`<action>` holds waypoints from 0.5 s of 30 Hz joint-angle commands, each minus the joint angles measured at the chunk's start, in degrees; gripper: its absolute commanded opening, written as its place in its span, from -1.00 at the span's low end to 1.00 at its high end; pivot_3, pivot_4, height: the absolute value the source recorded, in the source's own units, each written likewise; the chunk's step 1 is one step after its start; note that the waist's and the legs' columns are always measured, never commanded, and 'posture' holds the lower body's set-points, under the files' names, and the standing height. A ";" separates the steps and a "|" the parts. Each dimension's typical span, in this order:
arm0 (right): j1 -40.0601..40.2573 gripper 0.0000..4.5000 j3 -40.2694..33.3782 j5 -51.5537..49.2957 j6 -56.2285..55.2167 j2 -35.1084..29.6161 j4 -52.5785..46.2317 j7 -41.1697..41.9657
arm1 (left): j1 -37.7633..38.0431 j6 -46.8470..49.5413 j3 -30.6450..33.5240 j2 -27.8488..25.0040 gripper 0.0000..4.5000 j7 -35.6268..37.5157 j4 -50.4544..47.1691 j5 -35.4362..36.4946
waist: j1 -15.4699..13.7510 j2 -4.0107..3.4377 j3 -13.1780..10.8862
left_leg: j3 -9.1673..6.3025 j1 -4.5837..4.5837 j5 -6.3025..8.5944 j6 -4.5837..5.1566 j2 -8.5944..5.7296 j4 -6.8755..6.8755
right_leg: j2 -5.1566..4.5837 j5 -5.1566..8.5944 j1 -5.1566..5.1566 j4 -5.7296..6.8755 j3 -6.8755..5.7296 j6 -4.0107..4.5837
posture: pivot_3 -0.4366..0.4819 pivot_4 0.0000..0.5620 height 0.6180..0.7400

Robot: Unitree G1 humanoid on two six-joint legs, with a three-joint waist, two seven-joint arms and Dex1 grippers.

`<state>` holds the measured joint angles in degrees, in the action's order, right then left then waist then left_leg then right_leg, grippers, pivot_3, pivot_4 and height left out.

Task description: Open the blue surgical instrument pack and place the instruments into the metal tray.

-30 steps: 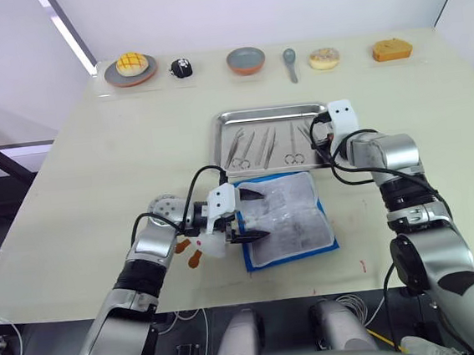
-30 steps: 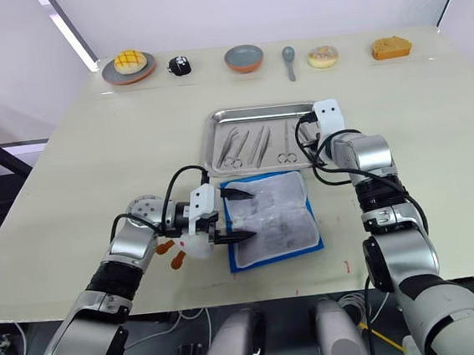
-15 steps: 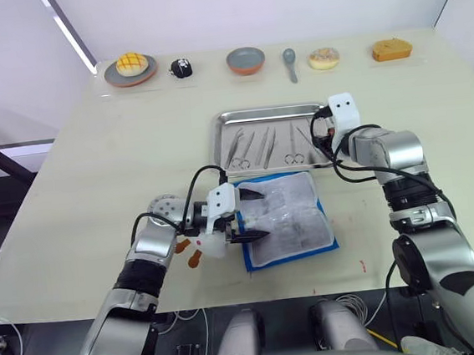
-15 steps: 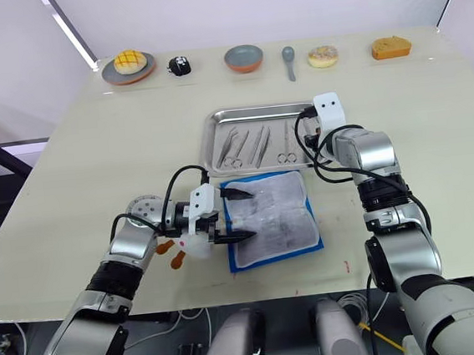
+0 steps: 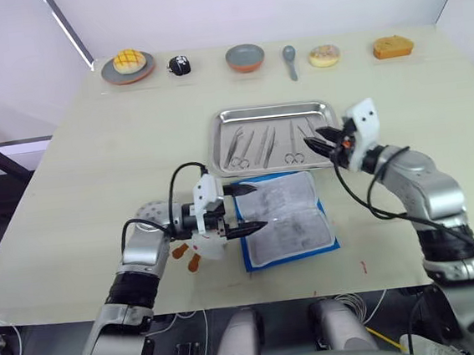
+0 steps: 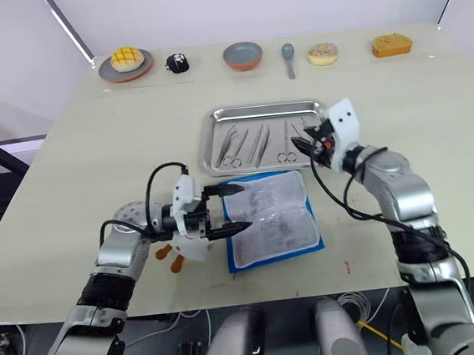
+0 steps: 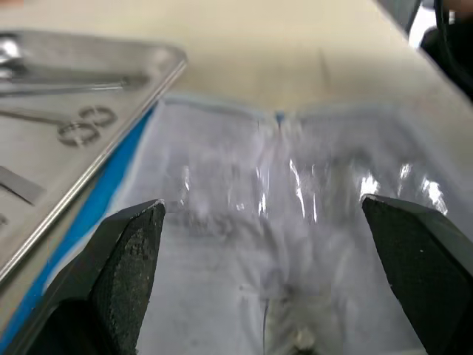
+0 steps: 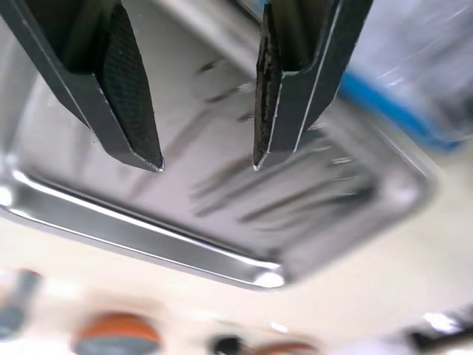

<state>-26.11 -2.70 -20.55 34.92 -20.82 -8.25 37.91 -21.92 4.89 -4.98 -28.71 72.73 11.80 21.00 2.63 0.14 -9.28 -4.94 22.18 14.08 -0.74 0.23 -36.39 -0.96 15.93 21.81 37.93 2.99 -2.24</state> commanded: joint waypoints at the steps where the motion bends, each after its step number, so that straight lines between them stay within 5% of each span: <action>1: 3.28 0.13 -2.99 -5.25 -2.62 -3.43 -6.32 6.12 | 1.33 7.63 4.18 -2.08 1.00 -2.62 -8.15 5.63 | -0.05 0.08 -0.11 | -0.02 0.00 0.00 0.00 0.00 0.00 | 0.00 0.00 0.00 0.01 -0.02 0.00 | -0.05 -0.47 1.00; 6: 11.96 0.93 -5.21 -8.90 -5.50 -10.06 -10.97 14.20 | 5.28 15.75 9.41 -5.78 1.00 -5.72 -14.75 10.47 | -0.20 0.13 -0.17 | -0.04 -0.09 0.00 0.00 0.01 0.00 | 0.02 0.01 -0.06 0.03 -0.05 0.00 | -0.05 -0.47 1.00; 15: 34.31 0.98 -19.49 -15.11 -11.82 -20.22 -17.00 25.72 | 18.54 24.18 22.80 -15.37 1.00 -9.34 -19.94 15.08 | -0.42 0.28 -0.48 | -0.03 -0.11 0.01 -0.02 0.02 0.01 | -0.08 0.03 -0.11 -0.07 -0.03 -0.01 | -0.05 -0.47 1.00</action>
<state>8.57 -19.57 -33.69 24.48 -40.63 -22.71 62.43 -3.24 28.84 15.62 -43.46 63.35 -6.19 34.63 2.20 0.42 -9.76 -4.96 22.07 14.09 -0.75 0.26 -36.38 -1.04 16.01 21.71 37.87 2.97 -2.32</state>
